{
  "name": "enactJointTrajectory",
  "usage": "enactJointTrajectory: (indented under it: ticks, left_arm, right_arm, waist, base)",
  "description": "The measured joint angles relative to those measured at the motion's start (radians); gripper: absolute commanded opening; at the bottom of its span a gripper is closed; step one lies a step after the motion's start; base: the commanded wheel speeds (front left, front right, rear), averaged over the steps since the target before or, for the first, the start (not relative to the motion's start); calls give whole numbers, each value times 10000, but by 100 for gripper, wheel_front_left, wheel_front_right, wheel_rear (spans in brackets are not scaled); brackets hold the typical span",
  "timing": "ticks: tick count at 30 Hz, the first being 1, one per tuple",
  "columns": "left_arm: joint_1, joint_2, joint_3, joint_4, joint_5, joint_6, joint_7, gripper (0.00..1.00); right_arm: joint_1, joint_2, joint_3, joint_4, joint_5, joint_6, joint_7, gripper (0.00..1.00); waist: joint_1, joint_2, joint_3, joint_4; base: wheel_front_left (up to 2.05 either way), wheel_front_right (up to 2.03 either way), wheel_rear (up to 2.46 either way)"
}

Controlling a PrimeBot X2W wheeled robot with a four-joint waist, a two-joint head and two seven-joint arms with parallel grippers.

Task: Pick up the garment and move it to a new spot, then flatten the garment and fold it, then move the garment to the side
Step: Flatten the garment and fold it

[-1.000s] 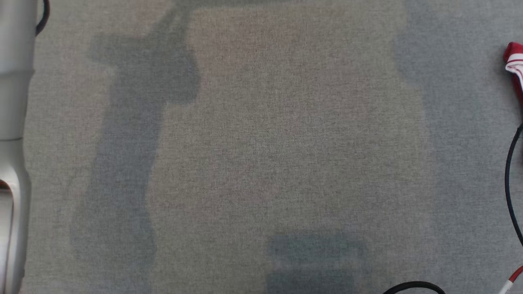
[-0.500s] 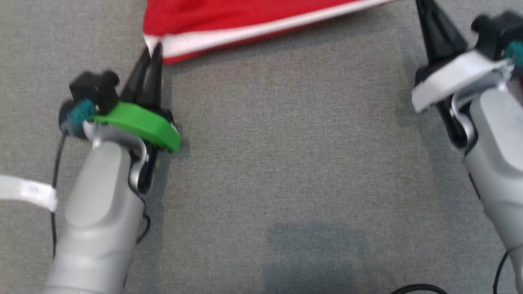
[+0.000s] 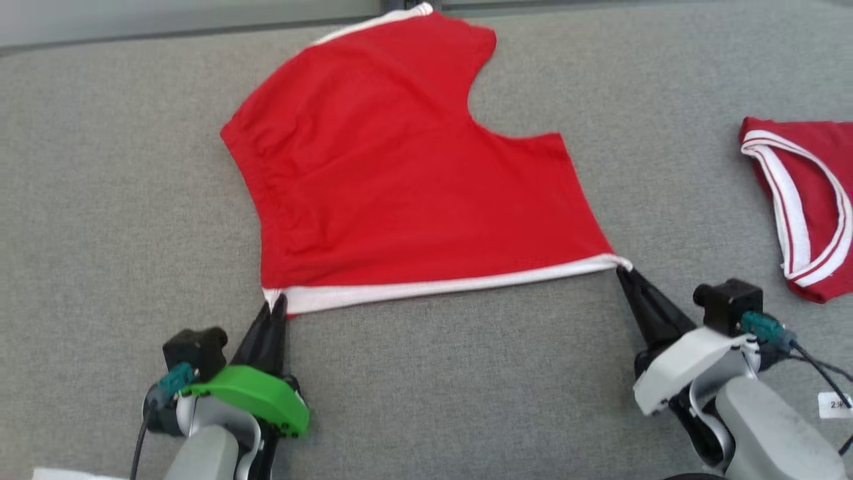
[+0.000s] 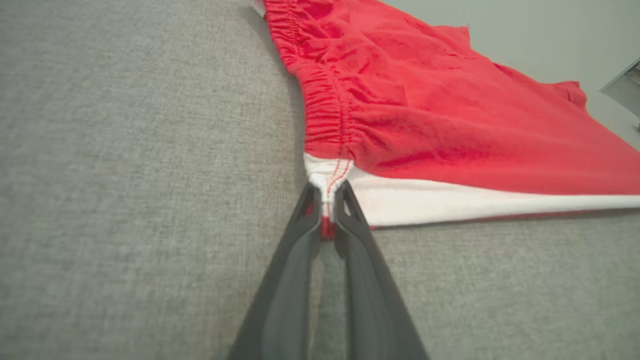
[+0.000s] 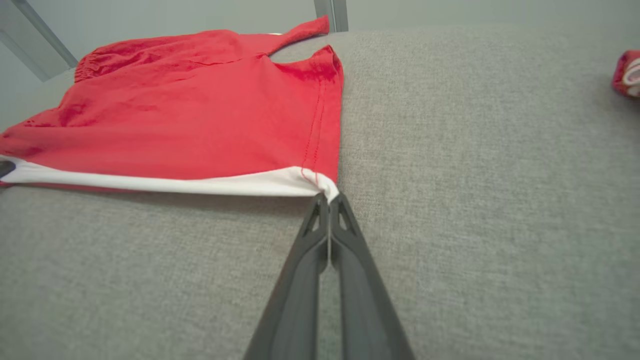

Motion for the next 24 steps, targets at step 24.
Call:
enactJointTrajectory:
  ticks: [24]
  left_arm:
    - [3659,-104,366,-1237,564,-2,10,0]
  right_arm:
    - [2812,-570,957,-232,568,4,0,0]
  waist:
    - [-1,0,-3159,167]
  base:
    - [0,0,0]
